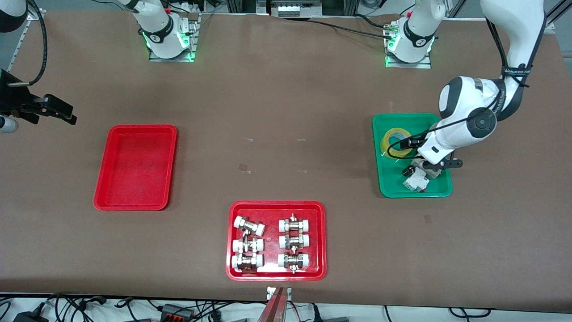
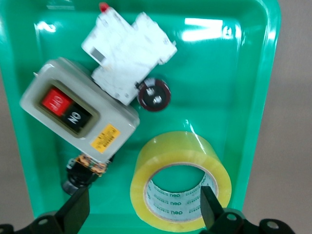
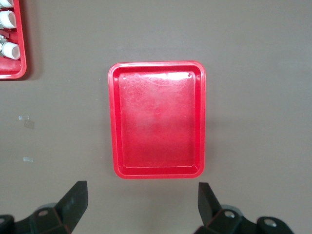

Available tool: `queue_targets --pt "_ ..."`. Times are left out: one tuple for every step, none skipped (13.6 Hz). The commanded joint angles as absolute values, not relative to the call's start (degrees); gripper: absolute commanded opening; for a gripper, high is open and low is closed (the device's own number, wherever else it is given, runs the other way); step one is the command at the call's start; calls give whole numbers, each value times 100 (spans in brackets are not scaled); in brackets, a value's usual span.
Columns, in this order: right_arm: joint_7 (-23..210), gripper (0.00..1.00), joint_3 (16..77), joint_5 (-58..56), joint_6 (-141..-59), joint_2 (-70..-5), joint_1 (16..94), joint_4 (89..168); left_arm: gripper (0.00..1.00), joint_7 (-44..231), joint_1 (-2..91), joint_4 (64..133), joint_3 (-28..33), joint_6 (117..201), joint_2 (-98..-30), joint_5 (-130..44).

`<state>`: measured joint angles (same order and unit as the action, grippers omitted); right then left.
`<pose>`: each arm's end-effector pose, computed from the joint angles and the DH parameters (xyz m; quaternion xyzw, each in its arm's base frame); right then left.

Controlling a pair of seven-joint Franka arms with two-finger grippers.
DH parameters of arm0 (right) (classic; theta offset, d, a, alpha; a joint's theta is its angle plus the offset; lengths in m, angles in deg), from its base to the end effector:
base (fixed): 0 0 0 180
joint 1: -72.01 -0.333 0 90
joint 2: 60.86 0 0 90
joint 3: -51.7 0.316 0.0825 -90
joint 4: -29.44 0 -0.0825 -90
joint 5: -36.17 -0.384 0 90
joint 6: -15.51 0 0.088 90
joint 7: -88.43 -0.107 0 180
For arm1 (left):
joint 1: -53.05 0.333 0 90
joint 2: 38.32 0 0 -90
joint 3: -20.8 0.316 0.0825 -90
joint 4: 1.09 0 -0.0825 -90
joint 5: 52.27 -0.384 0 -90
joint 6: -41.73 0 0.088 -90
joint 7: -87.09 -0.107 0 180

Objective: Left arm passes tape to right arm into tray
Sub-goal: 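Lower the left gripper onto the tape roll rim and close it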

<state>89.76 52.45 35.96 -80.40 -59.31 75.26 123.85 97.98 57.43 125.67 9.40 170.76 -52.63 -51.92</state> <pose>0.5689 -0.0246 0.5818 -0.9999 0.0104 0.0004 0.0020 0.5236 -0.0655 0.2515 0.9937 0.0362 -0.1054 0.0105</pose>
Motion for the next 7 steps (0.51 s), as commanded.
queue_targets --pt "9071 100 5302 3626 -8064 -5981 7579 12427 100 9781 5771 13118 885 17513 -5009 -5262" --pt "9071 100 5302 3626 -8064 -5981 7579 12427 100 9824 5771 13171 885 17549 -5018 -5262" --pt "9071 100 5302 3626 -8064 -5981 7579 12427 100 9938 5771 13250 876 17645 -5009 -5262" --pt "9071 100 5302 3626 -8064 -5981 7579 12427 100 10035 5771 13355 876 17785 -5009 -5262" --pt "9071 100 5302 3626 -8055 -5989 7579 12427 100 10044 5762 13495 876 18022 -5018 -5262" --pt "9071 100 5302 3626 -8047 -5989 7579 12436 100 10045 5762 13584 876 18146 -5036 -5262" --pt "9071 100 5302 3634 -8038 -5989 7579 12436 100 10053 5762 13593 876 18147 -5044 -5262"
